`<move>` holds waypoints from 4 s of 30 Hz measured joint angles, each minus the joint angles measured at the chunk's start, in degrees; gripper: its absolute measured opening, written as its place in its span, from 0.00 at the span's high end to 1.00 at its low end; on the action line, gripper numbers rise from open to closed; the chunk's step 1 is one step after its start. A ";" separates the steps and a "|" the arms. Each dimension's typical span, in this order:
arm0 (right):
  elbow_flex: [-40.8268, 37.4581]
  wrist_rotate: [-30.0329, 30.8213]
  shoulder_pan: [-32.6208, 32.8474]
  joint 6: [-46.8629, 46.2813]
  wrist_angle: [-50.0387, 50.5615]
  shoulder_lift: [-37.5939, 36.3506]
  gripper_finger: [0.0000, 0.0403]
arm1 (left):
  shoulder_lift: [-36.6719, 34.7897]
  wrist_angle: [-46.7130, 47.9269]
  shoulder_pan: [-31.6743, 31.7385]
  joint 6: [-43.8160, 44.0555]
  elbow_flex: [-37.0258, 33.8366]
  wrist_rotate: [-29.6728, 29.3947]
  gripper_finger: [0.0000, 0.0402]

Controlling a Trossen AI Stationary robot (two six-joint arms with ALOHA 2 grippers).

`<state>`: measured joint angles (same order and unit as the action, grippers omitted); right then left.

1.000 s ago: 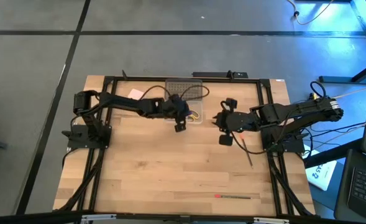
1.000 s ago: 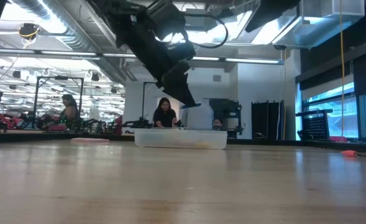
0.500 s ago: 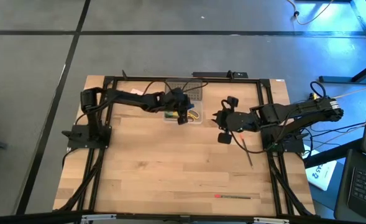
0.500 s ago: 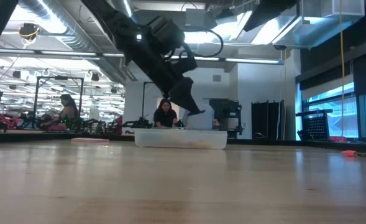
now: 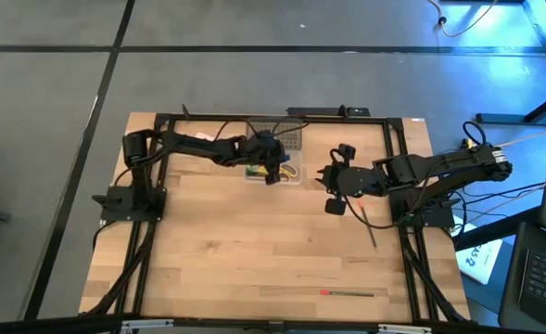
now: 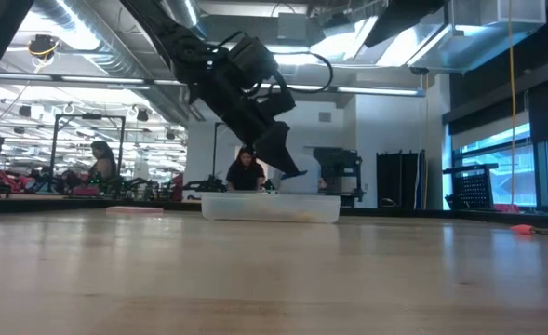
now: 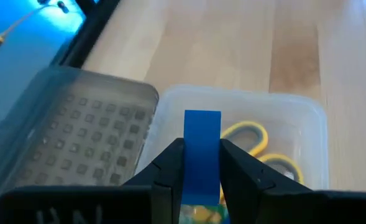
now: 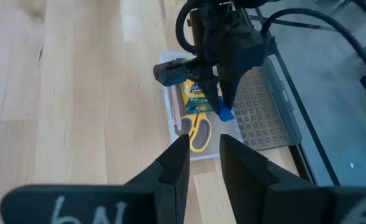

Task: Pack school essentials
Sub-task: Put the blue eraser into the black supply box, then put the top black pencil into the black supply box

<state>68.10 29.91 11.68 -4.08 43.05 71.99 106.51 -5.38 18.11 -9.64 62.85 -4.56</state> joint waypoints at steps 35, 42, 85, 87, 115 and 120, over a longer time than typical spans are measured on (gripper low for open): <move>0.00 -0.05 0.00 0.04 -0.55 0.00 0.77 | 5.82 -2.39 2.67 -1.14 0.00 2.25 0.65; 0.00 -0.04 0.00 0.04 -0.55 0.00 0.77 | 4.37 -2.12 2.22 4.04 0.00 0.25 0.57; 0.11 -5.51 -0.15 -4.41 -2.32 0.01 0.77 | -22.76 37.72 -37.70 44.10 0.02 -25.18 0.58; 0.11 -10.67 -0.24 -8.43 0.30 0.01 0.77 | -22.92 38.12 -38.76 44.14 0.02 -26.40 0.58; 0.09 -21.65 -4.60 -53.38 36.70 0.00 0.63 | -23.00 37.98 -38.53 43.58 0.02 -28.44 0.58; -3.29 -22.18 -7.19 -54.14 34.46 -0.04 0.53 | -23.00 37.98 -38.56 43.58 0.02 -28.39 0.58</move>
<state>64.81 7.74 4.49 -58.22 77.51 71.94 83.50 32.60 -20.45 33.93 62.87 -32.95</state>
